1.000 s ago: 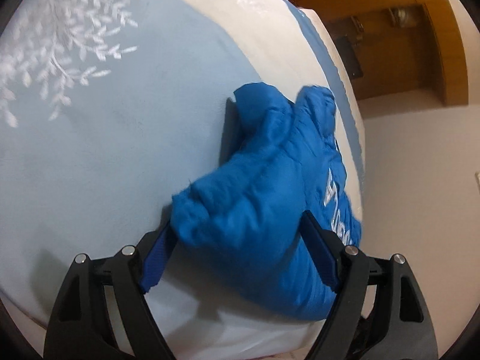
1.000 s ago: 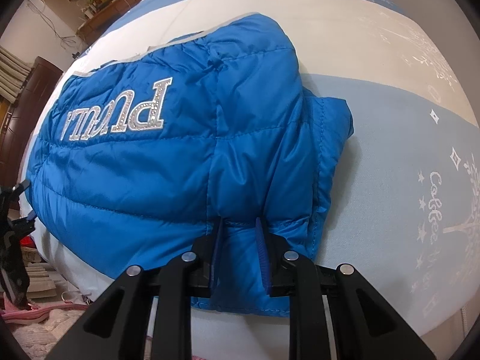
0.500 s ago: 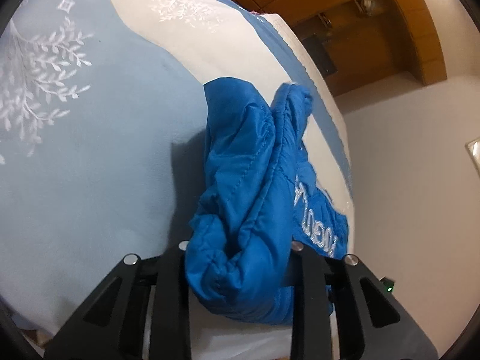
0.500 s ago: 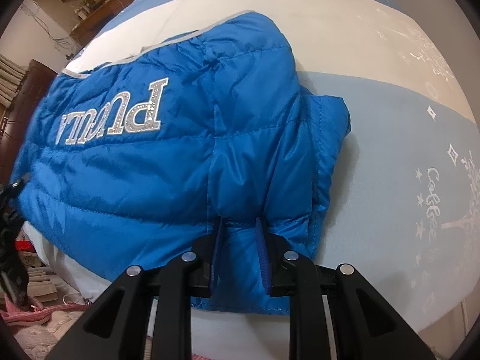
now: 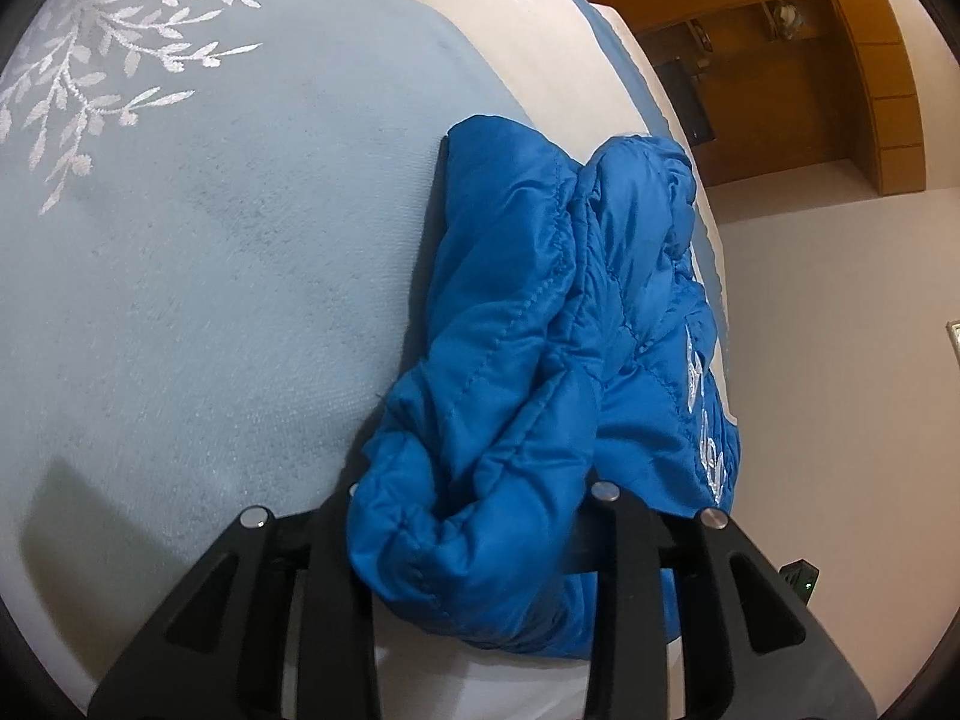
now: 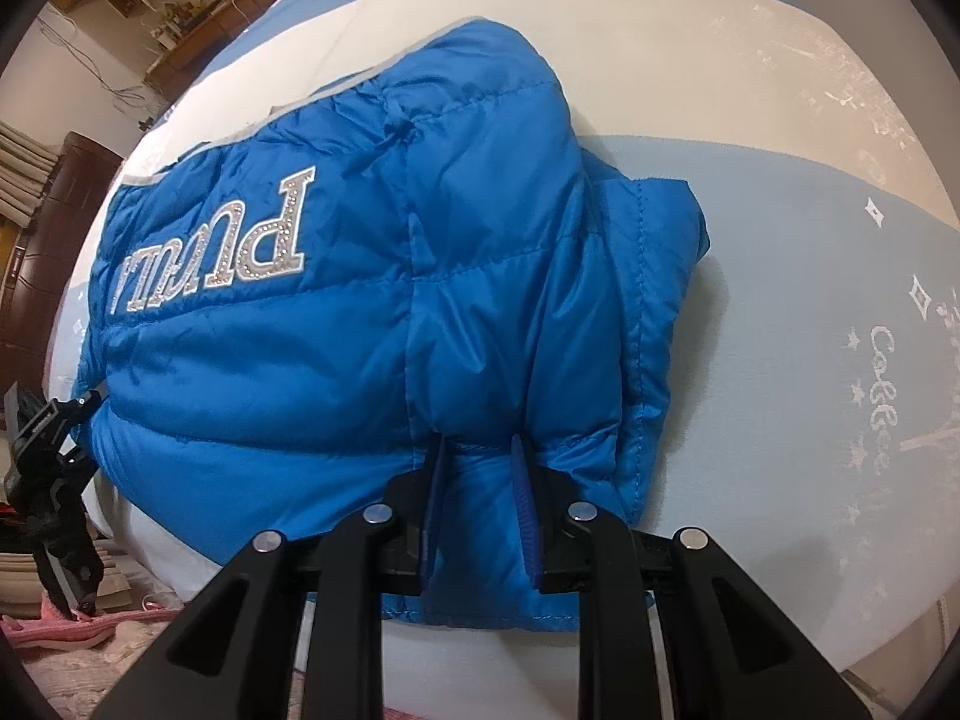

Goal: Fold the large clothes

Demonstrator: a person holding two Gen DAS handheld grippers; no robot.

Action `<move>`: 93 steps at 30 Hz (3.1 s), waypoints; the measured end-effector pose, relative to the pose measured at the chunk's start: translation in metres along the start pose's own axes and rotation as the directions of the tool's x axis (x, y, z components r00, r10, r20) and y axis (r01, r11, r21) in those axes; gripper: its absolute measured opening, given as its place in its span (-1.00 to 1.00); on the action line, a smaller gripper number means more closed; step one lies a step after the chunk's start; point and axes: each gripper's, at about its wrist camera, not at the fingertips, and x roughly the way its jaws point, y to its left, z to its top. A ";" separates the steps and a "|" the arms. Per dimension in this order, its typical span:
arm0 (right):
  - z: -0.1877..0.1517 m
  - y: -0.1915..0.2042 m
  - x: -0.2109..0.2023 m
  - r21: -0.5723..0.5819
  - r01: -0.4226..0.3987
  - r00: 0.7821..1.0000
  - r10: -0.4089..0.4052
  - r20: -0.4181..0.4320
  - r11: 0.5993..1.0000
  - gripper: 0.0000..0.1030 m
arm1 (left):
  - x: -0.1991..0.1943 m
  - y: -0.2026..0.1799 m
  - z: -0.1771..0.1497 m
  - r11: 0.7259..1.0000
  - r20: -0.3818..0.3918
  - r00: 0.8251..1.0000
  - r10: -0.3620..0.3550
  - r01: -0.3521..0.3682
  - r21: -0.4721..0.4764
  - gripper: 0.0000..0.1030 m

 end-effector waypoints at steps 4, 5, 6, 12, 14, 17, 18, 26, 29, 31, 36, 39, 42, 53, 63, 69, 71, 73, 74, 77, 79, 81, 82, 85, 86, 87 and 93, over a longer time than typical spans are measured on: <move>0.001 -0.003 -0.003 0.000 -0.008 1.000 0.008 0.001 1.000 -0.59 | 0.003 -0.008 0.006 1.000 0.009 1.000 0.018 -0.018 -0.005 -0.43; 0.001 -0.004 -0.003 0.003 -0.013 1.000 0.013 0.002 1.000 -0.59 | 0.000 -0.012 0.005 1.000 0.016 0.999 0.030 -0.030 0.008 -0.44; 0.001 -0.004 -0.003 0.005 -0.016 1.000 0.016 0.003 1.000 -0.59 | -0.004 -0.019 0.003 0.999 0.026 0.999 0.044 -0.045 0.030 -0.47; 0.001 -0.014 -0.011 0.024 -0.049 0.999 0.048 0.005 0.999 -0.54 | -0.034 -0.067 -0.006 0.981 0.091 0.992 0.085 -0.099 0.166 -0.51; 0.001 -0.017 -0.016 0.019 -0.058 0.998 0.058 0.009 0.998 -0.46 | -0.043 -0.083 -0.008 0.974 0.108 0.991 0.082 -0.103 0.204 -0.51; -0.001 -0.020 -0.029 0.007 -0.066 0.998 0.066 0.014 0.998 -0.39 | -0.052 -0.111 -0.014 0.957 0.131 0.988 0.082 -0.115 0.265 -0.51; -0.002 -0.020 -0.033 0.000 -0.065 0.998 0.065 0.020 0.998 -0.39 | -0.055 -0.121 -0.016 0.951 0.137 0.987 0.085 -0.122 0.285 -0.51; -0.009 -0.031 -0.062 -0.026 -0.058 0.996 0.060 0.061 0.998 -0.39 | -0.057 -0.205 -0.036 0.871 0.153 0.983 0.103 -0.163 0.463 -0.51; -0.015 -0.029 -0.068 -0.031 -0.063 0.995 0.065 0.069 0.998 -0.39 | -0.051 -0.230 -0.042 0.844 0.145 0.984 0.103 -0.164 0.510 -0.51; -0.018 -0.032 -0.070 -0.036 -0.065 0.995 0.067 0.072 0.997 -0.39 | -0.046 -0.244 -0.045 0.828 0.142 0.985 0.102 -0.163 0.536 -0.51; -0.015 -0.028 -0.064 -0.031 -0.062 0.997 0.064 0.054 0.998 -0.39 | -0.035 -0.274 -0.059 0.784 0.119 0.989 0.091 -0.145 0.603 -0.51; -0.015 -0.029 -0.059 -0.021 -0.062 0.997 0.062 0.041 0.998 -0.39 | -0.026 -0.288 -0.070 0.756 0.092 0.992 0.085 -0.124 0.642 -0.51; -0.015 -0.031 -0.056 -0.017 -0.068 0.997 0.068 0.034 0.998 -0.39 | -0.014 -0.298 -0.079 0.727 0.061 0.994 0.088 -0.106 0.678 -0.51; -0.013 -0.033 -0.053 -0.011 -0.081 0.996 0.081 0.024 0.997 -0.39 | 0.040 -0.304 -0.086 0.674 -0.033 0.989 0.147 -0.075 0.735 -0.49; -0.009 -0.031 -0.045 -0.040 -0.068 0.998 0.068 -0.003 0.997 -0.36 | 0.105 -0.259 -0.081 0.722 -0.179 0.961 0.209 -0.028 0.691 -0.38; -0.006 -0.032 -0.038 -0.037 -0.054 0.998 0.053 -0.024 0.998 -0.36 | 0.126 -0.248 -0.077 0.716 -0.200 0.951 0.234 -0.030 0.697 -0.38; -0.005 -0.031 -0.035 -0.037 -0.039 0.999 0.038 -0.030 0.999 -0.36 | 0.130 -0.248 -0.081 0.704 -0.196 0.950 0.245 -0.035 0.710 -0.38; -0.004 -0.029 -0.032 -0.034 -0.031 0.999 0.029 -0.035 0.999 -0.36 | 0.132 -0.248 -0.083 0.695 -0.192 0.949 0.251 -0.038 0.718 -0.38; -0.004 -0.028 -0.031 -0.034 -0.022 0.999 0.021 -0.038 0.999 -0.36 | 0.134 -0.247 -0.082 0.695 -0.194 0.949 0.250 -0.036 0.718 -0.38; 0.000 -0.022 -0.029 -0.031 -0.008 0.999 0.007 -0.044 0.999 -0.36 | 0.134 -0.244 -0.080 0.699 -0.205 0.948 0.246 -0.027 0.714 -0.38; 0.001 -0.016 -0.028 -0.029 0.002 0.999 -0.003 -0.047 1.000 -0.36 | 0.132 -0.244 -0.081 0.696 -0.206 0.947 0.248 -0.026 0.717 -0.37; 0.001 -0.011 -0.027 -0.027 0.011 0.999 -0.013 -0.048 1.000 -0.36 | 0.134 -0.251 -0.083 0.686 -0.198 0.947 0.253 -0.031 0.727 -0.34; 0.001 -0.010 -0.027 -0.025 0.015 0.999 -0.016 -0.048 1.000 -0.36 | 0.132 -0.254 -0.084 0.679 -0.194 0.947 0.254 -0.032 0.733 -0.32; 0.002 -0.007 -0.029 -0.018 0.022 0.999 -0.023 -0.048 1.000 -0.36 | 0.124 -0.270 -0.095 0.674 -0.230 0.947 0.224 0.020 0.738 -0.12; 0.002 -0.005 -0.030 -0.018 0.028 0.999 -0.029 -0.046 0.999 -0.36 | 0.119 -0.273 -0.096 0.678 -0.245 0.947 0.206 0.043 0.733 -0.06; 0.002 -0.004 -0.033 -0.019 0.034 0.998 -0.035 -0.044 0.999 -0.36 | 0.112 -0.278 -0.097 0.677 -0.259 0.948 0.187 0.066 0.733 0.02; 0.002 0.013 -0.043 -0.031 0.059 0.998 -0.060 -0.025 0.998 -0.36 | 0.063 -0.296 -0.094 0.660 -0.356 0.933 0.042 0.241 0.712 0.28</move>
